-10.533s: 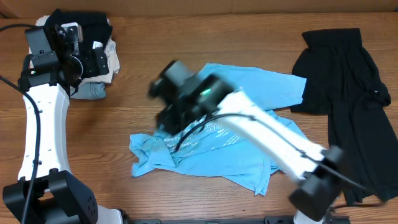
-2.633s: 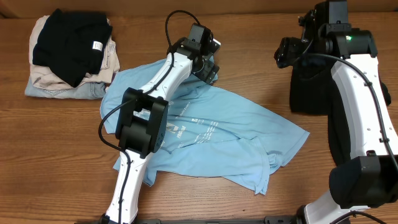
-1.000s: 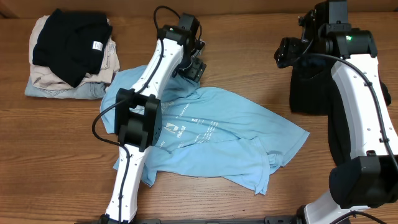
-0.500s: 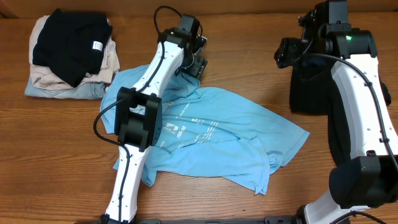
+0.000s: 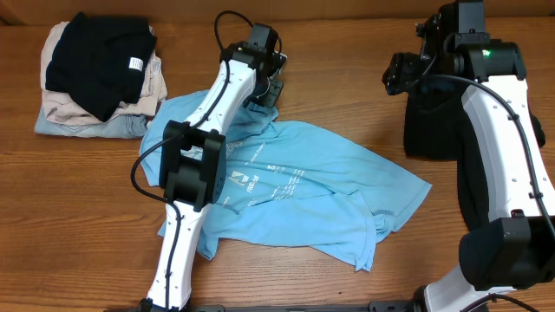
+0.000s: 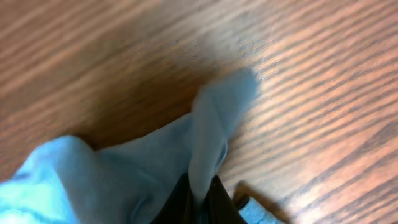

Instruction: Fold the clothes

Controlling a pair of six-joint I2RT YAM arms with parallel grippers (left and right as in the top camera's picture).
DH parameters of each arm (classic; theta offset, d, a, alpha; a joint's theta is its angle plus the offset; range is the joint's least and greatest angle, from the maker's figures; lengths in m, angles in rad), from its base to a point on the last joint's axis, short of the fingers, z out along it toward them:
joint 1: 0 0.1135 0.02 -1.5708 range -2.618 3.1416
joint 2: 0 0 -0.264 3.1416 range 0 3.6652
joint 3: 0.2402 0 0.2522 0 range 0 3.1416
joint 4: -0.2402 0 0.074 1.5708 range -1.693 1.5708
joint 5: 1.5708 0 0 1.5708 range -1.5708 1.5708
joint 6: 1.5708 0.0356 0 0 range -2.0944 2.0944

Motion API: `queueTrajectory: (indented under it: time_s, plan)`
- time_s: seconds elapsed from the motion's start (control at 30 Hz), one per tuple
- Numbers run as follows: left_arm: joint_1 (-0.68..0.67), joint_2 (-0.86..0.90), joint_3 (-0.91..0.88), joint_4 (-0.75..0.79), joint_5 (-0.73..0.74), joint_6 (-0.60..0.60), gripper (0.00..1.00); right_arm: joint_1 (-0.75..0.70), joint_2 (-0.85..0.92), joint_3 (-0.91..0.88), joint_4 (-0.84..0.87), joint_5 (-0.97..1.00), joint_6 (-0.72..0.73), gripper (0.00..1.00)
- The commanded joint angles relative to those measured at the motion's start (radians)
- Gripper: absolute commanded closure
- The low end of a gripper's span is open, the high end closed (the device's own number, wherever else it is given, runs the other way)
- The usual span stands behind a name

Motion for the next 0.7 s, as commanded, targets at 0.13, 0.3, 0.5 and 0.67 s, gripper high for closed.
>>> queueTrajectory:
  time_s: [0.13, 0.3, 0.5, 0.67]
  plan:
    - [0.02, 0.006, 0.325, -0.213, -0.108, -0.064, 0.96, 0.005, -0.005, -0.005, -0.012, -0.001, 0.0, 0.31]
    - [0.063, 0.006, 0.606, -0.341, -0.106, -0.107, 0.96, 0.005, -0.005, -0.005, -0.056, 0.0, 0.0, 0.28]
    - [0.109, 0.006, 0.774, -0.42, -0.108, -0.108, 0.96, 0.005, -0.005, -0.052, -0.116, -0.001, 0.0, 0.28]
    - [0.161, 0.006, 0.784, -0.431, -0.109, -0.111, 0.96, 0.005, -0.005, -0.163, -0.1, 0.0, 0.001, 0.28]
